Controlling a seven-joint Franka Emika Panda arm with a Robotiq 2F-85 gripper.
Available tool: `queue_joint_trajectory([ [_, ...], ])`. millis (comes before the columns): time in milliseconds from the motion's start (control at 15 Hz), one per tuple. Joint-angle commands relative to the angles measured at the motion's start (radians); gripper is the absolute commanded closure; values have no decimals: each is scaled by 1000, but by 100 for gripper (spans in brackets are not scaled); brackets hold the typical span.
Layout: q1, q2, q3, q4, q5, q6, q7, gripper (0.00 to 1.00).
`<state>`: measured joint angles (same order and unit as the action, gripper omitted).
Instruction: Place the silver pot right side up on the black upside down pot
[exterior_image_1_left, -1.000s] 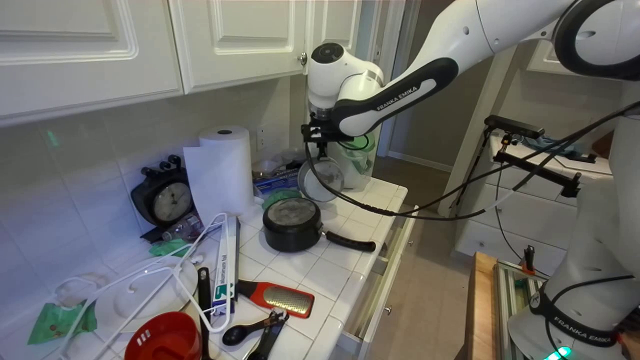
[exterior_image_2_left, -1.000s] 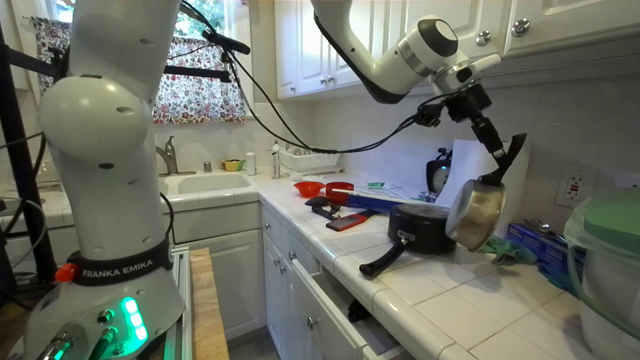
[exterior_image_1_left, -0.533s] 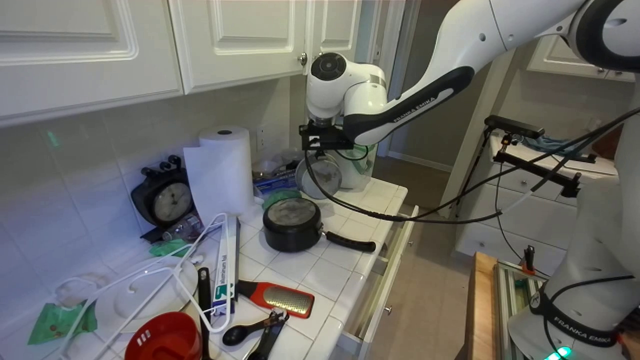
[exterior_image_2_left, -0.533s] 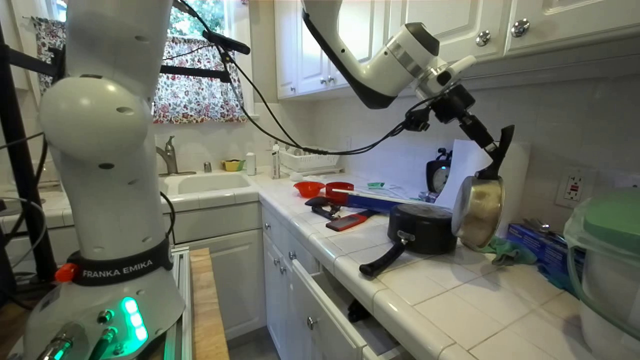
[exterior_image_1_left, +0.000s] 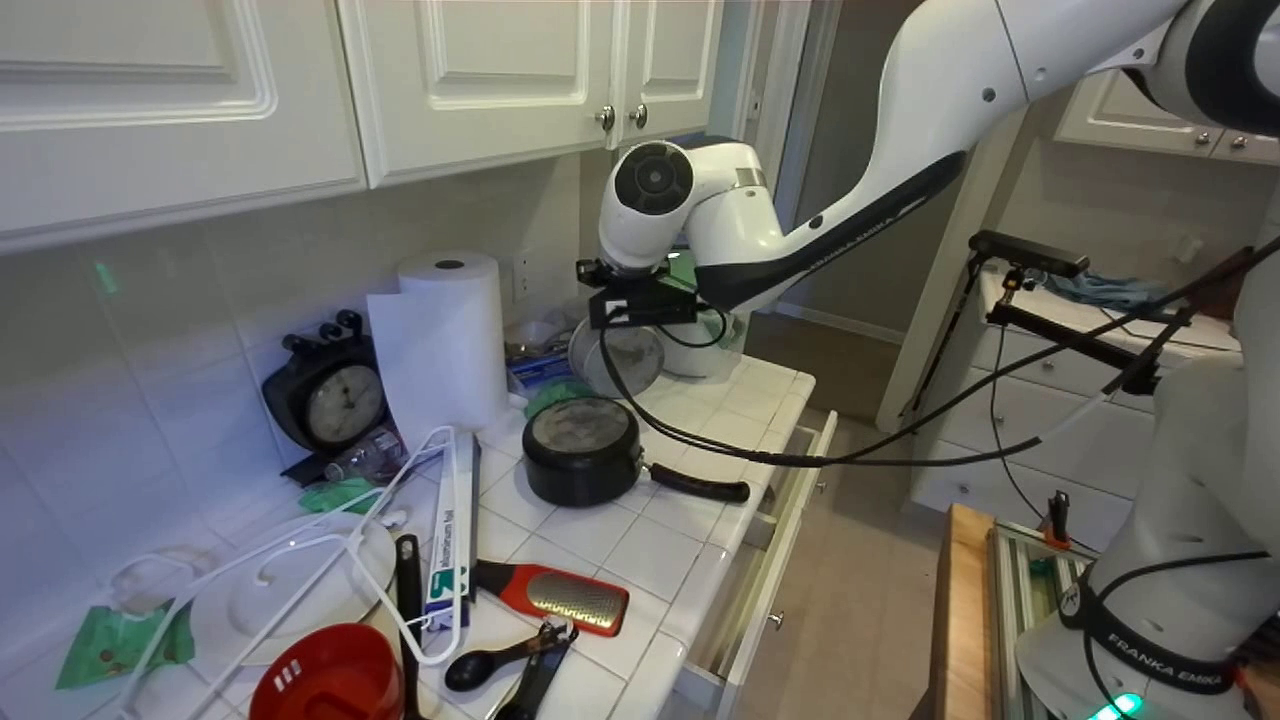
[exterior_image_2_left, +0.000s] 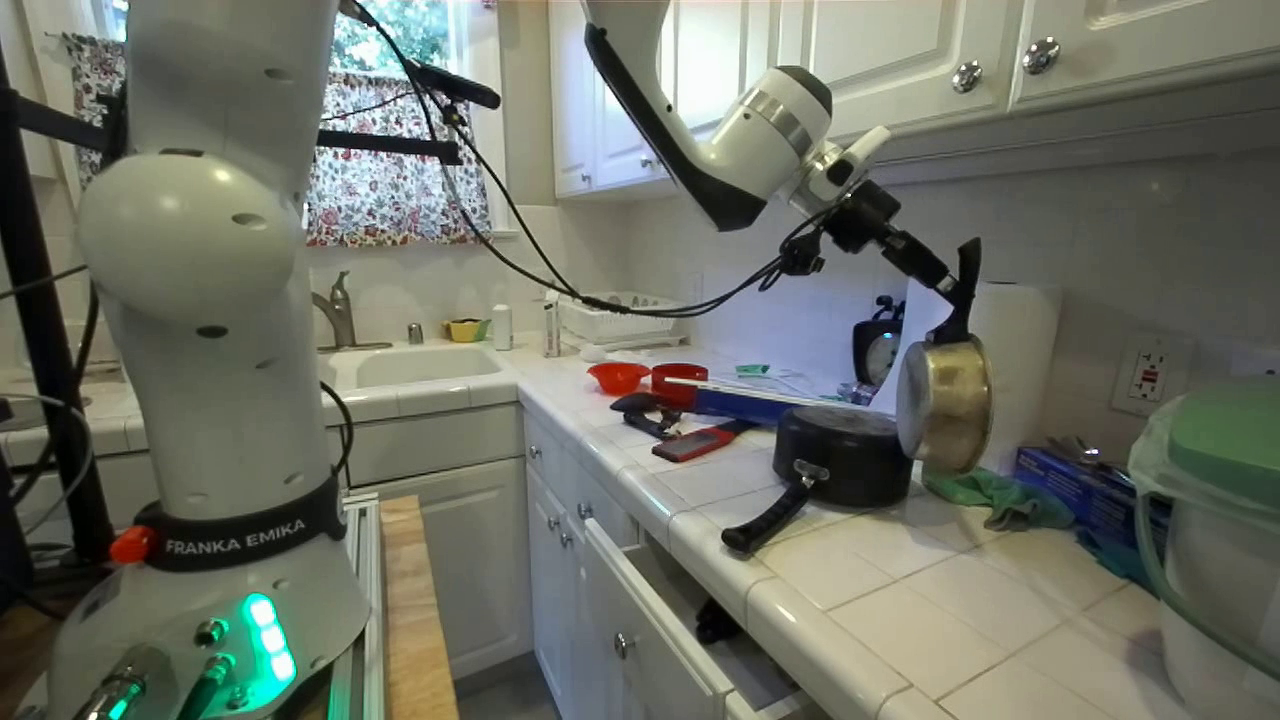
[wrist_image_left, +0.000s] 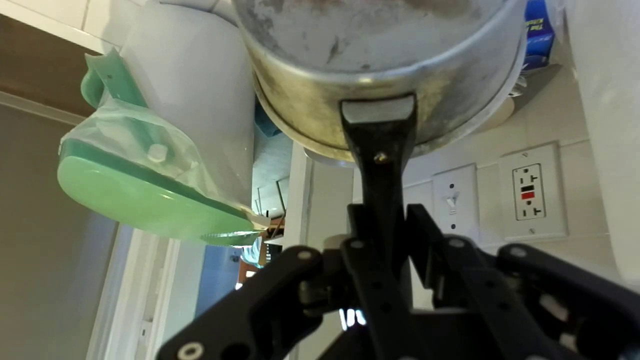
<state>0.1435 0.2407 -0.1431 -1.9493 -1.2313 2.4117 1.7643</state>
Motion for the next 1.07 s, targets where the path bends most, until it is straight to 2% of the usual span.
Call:
queue_joint_trajectory([
  [0, -17, -37, 53, -43, -120, -18, 98, 90],
  [600, -12, -29, 135, -50, -435, -130, 394, 90],
  [1000, -11, -38, 195, -98, -437, -184, 459, 90],
])
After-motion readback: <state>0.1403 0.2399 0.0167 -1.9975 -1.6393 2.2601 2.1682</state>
